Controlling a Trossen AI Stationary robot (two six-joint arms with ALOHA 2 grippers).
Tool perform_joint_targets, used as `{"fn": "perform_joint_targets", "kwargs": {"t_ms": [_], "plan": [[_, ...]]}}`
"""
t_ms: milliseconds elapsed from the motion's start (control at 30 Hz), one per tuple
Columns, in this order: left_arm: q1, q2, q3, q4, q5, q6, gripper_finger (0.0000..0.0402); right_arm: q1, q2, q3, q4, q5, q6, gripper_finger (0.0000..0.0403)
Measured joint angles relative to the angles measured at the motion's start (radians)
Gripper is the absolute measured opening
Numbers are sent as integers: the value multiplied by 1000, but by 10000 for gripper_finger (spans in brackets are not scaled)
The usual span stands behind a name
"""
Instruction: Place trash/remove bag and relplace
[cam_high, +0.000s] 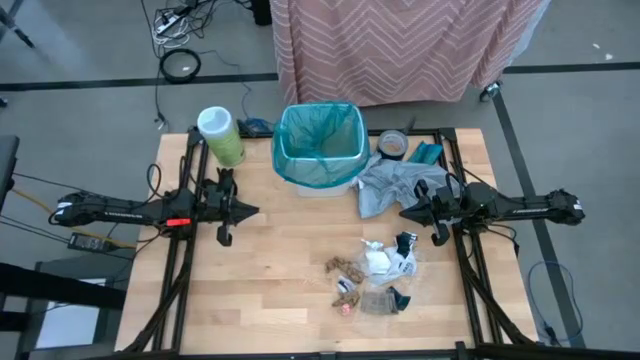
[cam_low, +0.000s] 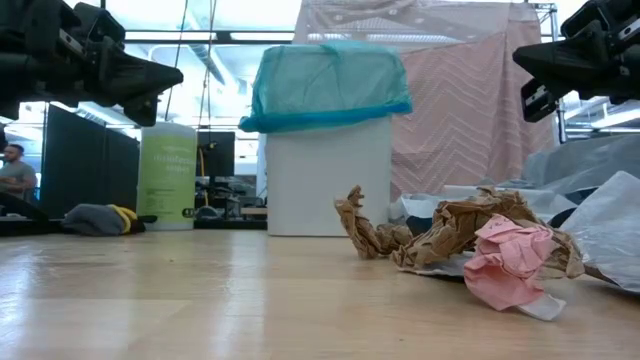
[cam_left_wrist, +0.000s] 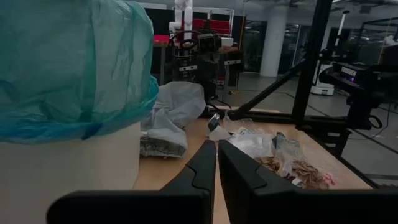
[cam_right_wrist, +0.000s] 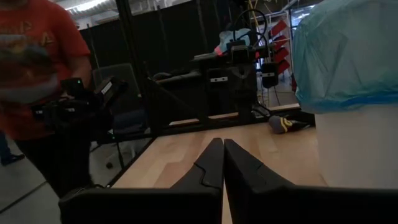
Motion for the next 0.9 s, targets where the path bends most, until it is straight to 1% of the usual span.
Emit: {"fn": "perform_joint_targets", "kwargs": {"t_ms": [400,567,700,900], "plan": [[0,0,0,32,0,0,29,0,0,0,0,0,0,4],[0,0,0,110,0,-6,29,0,0,0,0,0,0,4],[-1,0,0,206,0,-58,29,0,0,0,0,0,0,4],[-1,1,0,316,-1,-60,29,0,0,0,1,0,0,4]]}}
